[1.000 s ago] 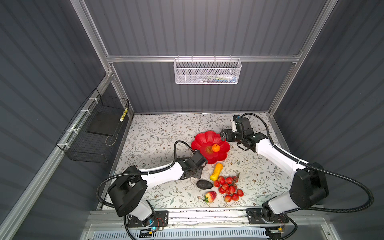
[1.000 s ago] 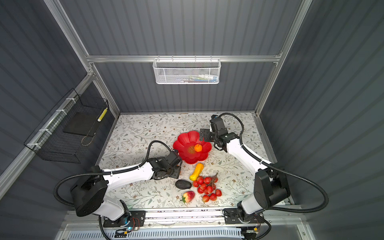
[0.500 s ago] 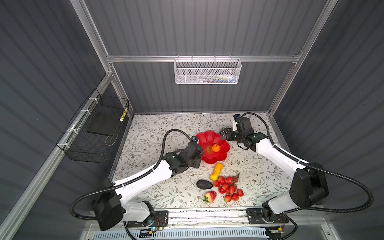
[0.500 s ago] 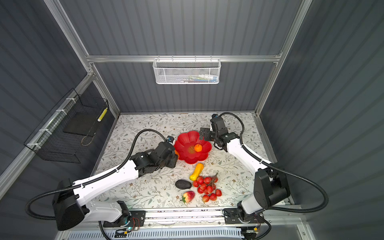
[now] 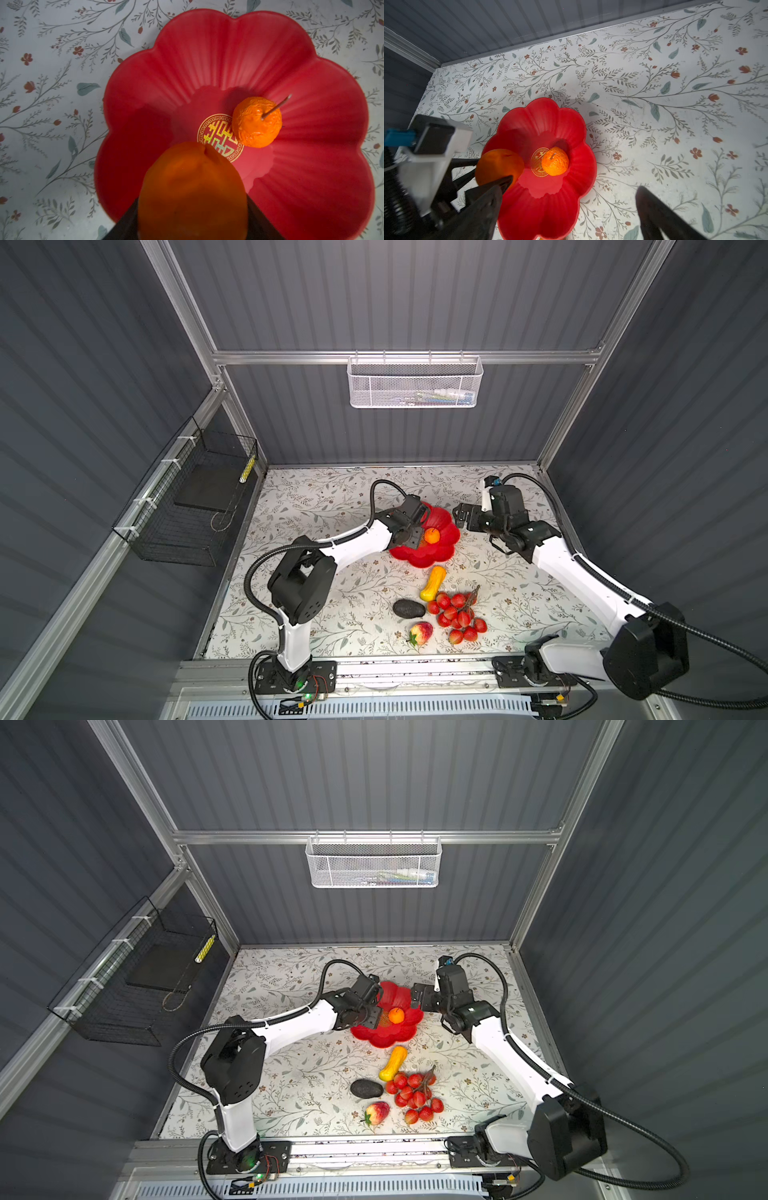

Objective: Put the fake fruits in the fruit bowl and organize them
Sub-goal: 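Grasp the orange with the left gripper and place it in the bowl, then grasp the yellow squash with the right gripper while the left gripper withdraws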

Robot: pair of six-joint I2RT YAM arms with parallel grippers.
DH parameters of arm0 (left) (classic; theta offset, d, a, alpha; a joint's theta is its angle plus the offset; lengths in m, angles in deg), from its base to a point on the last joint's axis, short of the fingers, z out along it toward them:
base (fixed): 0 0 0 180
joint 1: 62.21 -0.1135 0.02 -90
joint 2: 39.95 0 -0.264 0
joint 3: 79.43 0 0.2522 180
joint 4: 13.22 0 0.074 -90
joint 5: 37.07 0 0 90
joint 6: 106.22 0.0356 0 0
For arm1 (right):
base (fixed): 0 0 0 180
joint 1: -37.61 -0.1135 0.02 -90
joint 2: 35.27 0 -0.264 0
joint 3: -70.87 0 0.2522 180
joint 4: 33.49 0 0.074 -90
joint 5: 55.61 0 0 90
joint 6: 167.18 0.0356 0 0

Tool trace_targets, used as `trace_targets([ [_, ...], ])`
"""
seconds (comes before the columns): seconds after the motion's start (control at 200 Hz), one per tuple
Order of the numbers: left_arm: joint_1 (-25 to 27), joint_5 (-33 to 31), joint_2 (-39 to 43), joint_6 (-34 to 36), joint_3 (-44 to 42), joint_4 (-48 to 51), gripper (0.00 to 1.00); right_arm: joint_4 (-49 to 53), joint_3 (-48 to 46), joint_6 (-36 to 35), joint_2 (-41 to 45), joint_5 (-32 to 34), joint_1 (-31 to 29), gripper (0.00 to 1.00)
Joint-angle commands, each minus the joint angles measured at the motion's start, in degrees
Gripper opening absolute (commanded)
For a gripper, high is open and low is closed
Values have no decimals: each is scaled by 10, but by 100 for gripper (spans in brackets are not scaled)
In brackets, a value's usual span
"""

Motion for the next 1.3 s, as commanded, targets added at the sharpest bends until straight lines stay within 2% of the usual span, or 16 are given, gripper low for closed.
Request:
trace_targets([
  [0.0, 2, -2, -19, 4, 29, 12, 64, 30, -15, -1, 19, -4, 2, 99],
  [0.195, 3, -4, -33, -15, 32, 15, 76, 54, -29, 9, 26, -21, 1, 97],
  [0.285, 3, -1, -21, -15, 23, 1, 85, 74, -33, 15, 24, -23, -4, 97],
  [0.43, 2, -14, 11, -19, 11, -20, 92, 94, -44, 28, 18, -13, -35, 94],
  [0.5, 2, -41, 40, -19, 2, -35, 93, 110, -47, 37, 12, -4, -59, 92],
  [0.57, 1, -75, 88, -18, -10, -61, 95, 127, -54, 52, 8, 0, -86, 89],
  [0.665, 0, -139, 169, -19, -83, -124, 100, 140, -66, 79, 0, -12, -115, 85],
  [0.76, -1, -206, 258, -30, -165, -190, 100, 140, -72, 98, -13, -12, -148, 83],
  [0.86, -3, -246, 344, -37, -263, -241, 100, 137, -66, 115, -39, -9, -175, 83],
  [1.011, -3, -306, 457, -96, -361, -195, 100, 115, -65, 140, -75, -19, -192, 81],
  [1.131, -4, -338, 541, -154, -414, -137, 100, 100, -64, 150, -107, -21, -198, 80],
  [1.296, -4, -371, 634, -196, -472, -120, 100, 78, -61, 154, -140, -24, -203, 76],
])
